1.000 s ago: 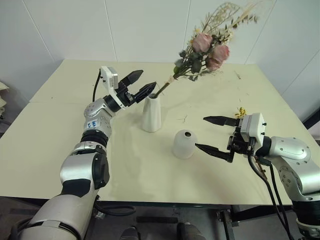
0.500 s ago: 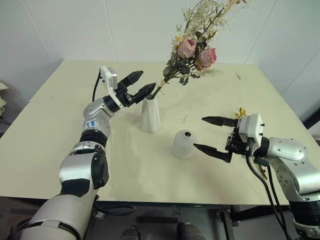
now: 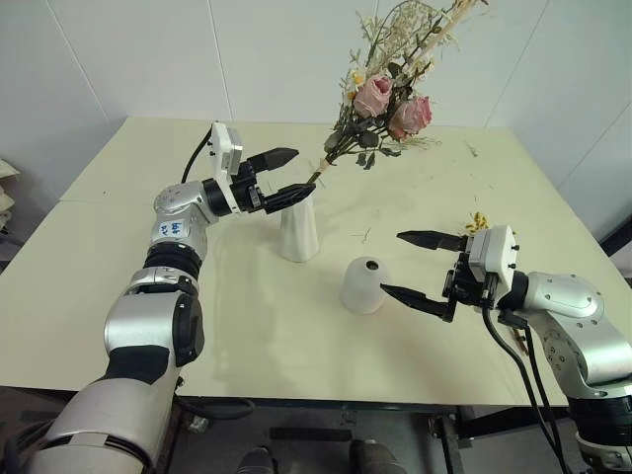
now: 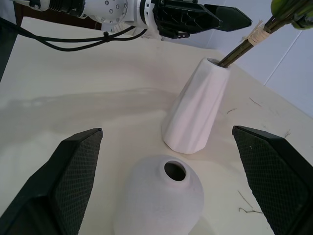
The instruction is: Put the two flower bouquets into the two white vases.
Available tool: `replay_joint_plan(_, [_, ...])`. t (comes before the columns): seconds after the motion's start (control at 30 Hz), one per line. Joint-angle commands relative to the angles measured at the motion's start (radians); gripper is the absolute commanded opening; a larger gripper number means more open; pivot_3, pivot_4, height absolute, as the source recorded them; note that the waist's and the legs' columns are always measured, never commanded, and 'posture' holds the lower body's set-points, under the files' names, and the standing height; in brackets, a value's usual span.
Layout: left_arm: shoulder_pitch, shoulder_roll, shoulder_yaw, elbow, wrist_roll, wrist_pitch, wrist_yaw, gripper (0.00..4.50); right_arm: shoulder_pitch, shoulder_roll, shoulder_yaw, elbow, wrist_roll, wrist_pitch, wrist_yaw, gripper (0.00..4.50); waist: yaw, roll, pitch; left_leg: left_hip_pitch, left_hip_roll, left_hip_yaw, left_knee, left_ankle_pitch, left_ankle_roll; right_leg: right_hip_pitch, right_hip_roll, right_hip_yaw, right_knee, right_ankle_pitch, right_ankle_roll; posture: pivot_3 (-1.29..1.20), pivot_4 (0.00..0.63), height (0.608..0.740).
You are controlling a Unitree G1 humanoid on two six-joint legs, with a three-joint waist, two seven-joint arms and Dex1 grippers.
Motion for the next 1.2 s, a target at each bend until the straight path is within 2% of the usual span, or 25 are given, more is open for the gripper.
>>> replay_joint_plan(0.03, [-0.049, 0.008, -0.013, 0.01, 0.022, -0.01, 0.006, 4.47, -0.002, 0.007, -0.014, -0.033, 0.006, -0.011, -0.011, 4.5, -0.001, 0.0, 0.0, 0.0, 0.0, 0.0, 0.0, 0.0, 0.0, 0.0, 0.0, 0.0, 0.0, 0.0, 0.0, 0.0, 0.15, 0.74])
replay_joint_plan(0.27, [-0.106, -0.008, -0.082, 0.044, 0.108, 0.009, 0.063, 4.47, 0.001, 0.009, -0.016, -0.037, 0.005, -0.009, -0.015, 4.5, 0.0, 0.0, 0.0, 0.0, 0.0, 0.0, 0.0, 0.0, 0.0, 0.0, 0.0, 0.0, 0.0, 0.0, 0.0, 0.0, 0.15, 0.74])
replay_joint_plan(0.57, [-0.16, -0.019, -0.093, 0.066, 0.146, 0.029, 0.105, 4.47, 0.012, 0.013, -0.013, -0.049, 0.003, -0.008, -0.03, 4.5, -0.001, 0.0, 0.0, 0.0, 0.0, 0.0, 0.0, 0.0, 0.0, 0.0, 0.0, 0.0, 0.0, 0.0, 0.0, 0.0, 0.15, 0.74])
replay_joint_plan(0.67, [-0.178, -0.007, -0.124, 0.071, 0.18, 0.06, 0.086, 3.91, 0.018, 0.016, -0.011, -0.052, 0.002, -0.008, -0.034, 4.5, -0.001, 0.0, 0.0, 0.0, 0.0, 0.0, 0.0, 0.0, 0.0, 0.0, 0.0, 0.0, 0.0, 0.0, 0.0, 0.0, 0.15, 0.74])
replay_joint_plan(0.87, [-0.216, 0.029, -0.183, 0.085, 0.252, 0.108, 0.082, 2.04, 0.017, 0.016, -0.012, -0.047, 0.001, -0.011, -0.031, 4.5, -0.003, 0.0, 0.0, 0.0, 0.0, 0.0, 0.0, 0.0, 0.0, 0.0, 0.0, 0.0, 0.0, 0.0, 0.0, 0.0, 0.15, 0.74])
replay_joint_plan(1.07, [-0.236, 0.021, -0.179, 0.091, 0.261, 0.099, 0.125, 0.17, 0.013, 0.03, -0.002, -0.044, -0.004, -0.015, -0.035, 4.5, -0.001, 0.0, 0.0, 0.0, 0.0, 0.0, -0.001, 0.0, 0.0, 0.0, 0.0, 0.0, 0.0, 0.0, 0.001, 0.0, 0.15, 0.74])
replay_joint_plan(1.1, [-0.237, 0.02, -0.18, 0.091, 0.264, 0.101, 0.129, 0.04, 0.013, 0.031, -0.002, -0.045, -0.006, -0.014, -0.035, 4.5, -0.001, 0.0, 0.0, 0.0, 0.0, 0.0, -0.001, 0.0, 0.0, 0.0, 0.0, 0.0, 0.0, 0.0, 0.001, 0.0, 0.15, 0.74])
replay_joint_plan(1.2, [-0.237, 0.02, -0.18, 0.091, 0.263, 0.103, 0.126, 0.04, 0.014, 0.034, -0.004, -0.046, -0.007, -0.013, -0.034, 4.5, -0.001, 0.0, 0.0, 0.0, 0.0, 0.0, -0.001, 0.0, 0.0, 0.0, 0.0, 0.0, 0.0, 0.0, 0.001, 0.0, 0.15, 0.74])
